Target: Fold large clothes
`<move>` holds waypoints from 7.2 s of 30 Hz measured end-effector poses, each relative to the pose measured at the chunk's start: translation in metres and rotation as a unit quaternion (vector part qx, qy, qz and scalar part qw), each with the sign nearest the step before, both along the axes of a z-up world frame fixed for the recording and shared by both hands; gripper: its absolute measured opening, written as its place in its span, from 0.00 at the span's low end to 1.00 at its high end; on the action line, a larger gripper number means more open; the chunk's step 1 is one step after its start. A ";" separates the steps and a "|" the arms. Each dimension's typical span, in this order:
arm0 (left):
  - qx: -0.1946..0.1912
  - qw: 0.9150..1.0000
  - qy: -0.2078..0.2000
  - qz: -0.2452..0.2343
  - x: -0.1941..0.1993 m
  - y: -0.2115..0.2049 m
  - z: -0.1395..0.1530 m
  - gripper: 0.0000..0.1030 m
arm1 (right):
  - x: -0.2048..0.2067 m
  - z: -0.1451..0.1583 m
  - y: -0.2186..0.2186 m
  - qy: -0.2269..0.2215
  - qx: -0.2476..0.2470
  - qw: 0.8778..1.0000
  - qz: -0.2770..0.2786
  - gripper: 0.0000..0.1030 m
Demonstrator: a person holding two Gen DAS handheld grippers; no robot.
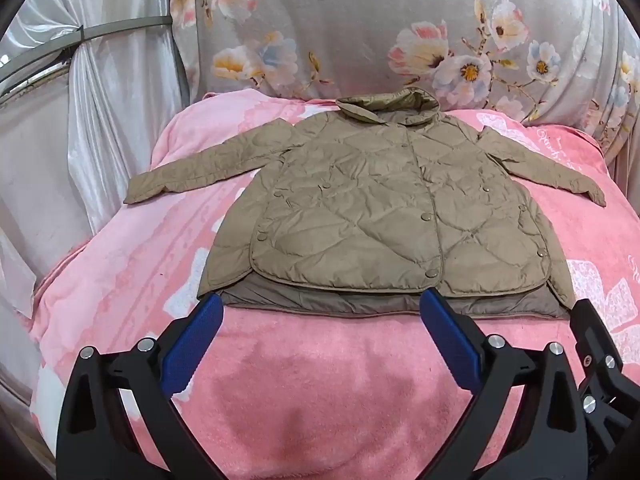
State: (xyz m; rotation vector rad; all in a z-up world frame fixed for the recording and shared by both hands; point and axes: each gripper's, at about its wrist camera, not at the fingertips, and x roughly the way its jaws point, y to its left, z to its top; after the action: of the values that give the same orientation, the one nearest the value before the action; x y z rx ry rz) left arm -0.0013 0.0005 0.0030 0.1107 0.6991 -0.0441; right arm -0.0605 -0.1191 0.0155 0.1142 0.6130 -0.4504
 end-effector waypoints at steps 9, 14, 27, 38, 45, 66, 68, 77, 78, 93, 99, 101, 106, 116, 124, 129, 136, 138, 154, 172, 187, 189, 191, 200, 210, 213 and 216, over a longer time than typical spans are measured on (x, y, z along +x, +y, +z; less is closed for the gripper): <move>-0.018 1.000 -0.009 0.017 -0.004 0.009 -0.002 0.93 | -0.002 0.003 0.004 -0.002 0.004 1.000 0.008 0.95; -0.014 1.000 0.009 0.018 -0.003 0.008 -0.004 0.93 | -0.001 0.002 0.008 0.000 0.006 1.000 0.010 0.95; 0.001 1.000 0.020 0.022 -0.007 0.022 -0.004 0.94 | 0.002 -0.005 0.016 0.013 0.012 0.999 0.028 0.95; 0.000 0.999 0.034 0.028 -0.007 0.032 -0.004 0.94 | 0.003 -0.004 0.021 0.015 0.014 0.999 0.043 0.95; 0.008 0.999 0.034 0.030 -0.009 0.032 -0.004 0.94 | 0.004 -0.007 0.022 0.018 0.018 0.999 0.045 0.95; 0.003 0.998 0.054 0.034 -0.008 0.035 -0.012 0.94 | 0.004 -0.012 0.023 0.021 0.018 0.999 0.044 0.95; 0.003 0.998 0.053 0.033 -0.007 0.036 -0.012 0.94 | 0.004 -0.012 0.023 0.021 0.017 0.999 0.044 0.95; 0.003 0.998 0.054 0.033 -0.007 0.039 -0.015 0.94 | 0.004 -0.011 0.022 0.021 0.017 0.999 0.044 0.95; 0.003 0.998 0.054 0.033 -0.006 0.036 -0.013 0.94 | 0.004 -0.012 0.022 0.021 0.017 0.999 0.044 0.95; 0.003 0.998 0.053 0.033 -0.006 0.039 -0.014 0.94 | 0.004 -0.011 0.022 0.022 0.017 0.999 0.045 0.95; 0.005 0.998 0.054 0.033 -0.006 0.036 -0.014 0.94 | 0.004 -0.012 0.022 0.023 0.018 0.999 0.044 0.95; 0.006 0.998 0.056 0.033 -0.004 0.035 -0.016 0.94 | 0.005 -0.015 0.022 0.025 0.020 0.999 0.044 0.95; 0.011 0.997 0.065 0.031 0.004 0.030 -0.022 0.94 | 0.007 -0.024 0.018 0.032 0.025 0.998 0.045 0.95; 0.046 0.997 0.046 0.029 0.034 0.013 -0.031 0.94 | 0.038 -0.037 -0.020 0.054 0.046 0.997 0.022 0.95; 0.019 0.999 0.045 0.023 0.093 0.001 -0.036 0.94 | 0.087 -0.047 -0.119 0.053 0.099 0.993 -0.026 0.95; 0.022 0.998 0.056 0.019 0.135 -0.009 -0.037 0.94 | 0.121 -0.057 -0.223 0.014 0.165 0.984 -0.065 0.95; 0.052 0.997 0.055 0.026 0.190 -0.021 -0.043 0.94 | 0.165 -0.076 -0.382 -0.034 0.225 0.961 -0.157 0.95; 0.064 0.996 0.047 0.027 0.203 -0.024 -0.045 0.94 | 0.177 -0.081 -0.416 -0.036 0.224 0.957 -0.183 0.95; 0.070 0.991 0.080 0.083 0.257 -0.008 -0.086 0.94 | 0.224 -0.109 -0.520 -0.055 0.251 0.933 -0.251 0.21; 0.032 0.987 0.086 0.132 0.238 0.053 -0.078 0.94 | 0.346 0.070 -0.200 -0.103 0.064 0.980 0.158 0.06; -0.001 0.985 0.089 0.146 0.223 0.107 -0.079 0.94 | 0.385 -0.018 0.008 0.027 0.080 0.942 0.325 0.04; -0.007 0.985 0.092 0.147 0.225 0.111 -0.080 0.94 | 0.391 -0.036 0.026 0.056 0.084 0.936 0.337 0.05; -0.014 0.984 0.094 0.148 0.227 0.115 -0.081 0.94 | 0.394 -0.049 0.032 0.081 0.091 0.929 0.348 0.15; -0.063 0.984 0.109 0.125 0.260 0.111 -0.071 0.94 | 0.337 -0.054 0.013 0.100 0.186 0.903 0.375 0.57; -0.241 0.952 0.183 0.040 0.338 0.048 -0.074 0.94 | 0.284 -0.064 -0.140 0.059 0.248 0.948 0.189 0.57; -0.251 0.948 0.192 0.044 0.351 0.040 -0.078 0.69 | 0.281 -0.072 -0.175 0.050 0.260 0.953 0.151 0.57; -0.232 0.953 0.193 0.037 0.360 0.031 -0.075 0.33 | 0.291 -0.080 -0.204 0.037 0.279 0.952 0.125 0.57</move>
State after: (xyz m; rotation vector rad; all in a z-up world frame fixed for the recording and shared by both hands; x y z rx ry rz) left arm 0.3588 0.0319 -0.0722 -0.3856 1.0652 -0.1600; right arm 0.2302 -0.3230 -0.0644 0.5534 0.8050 -0.0247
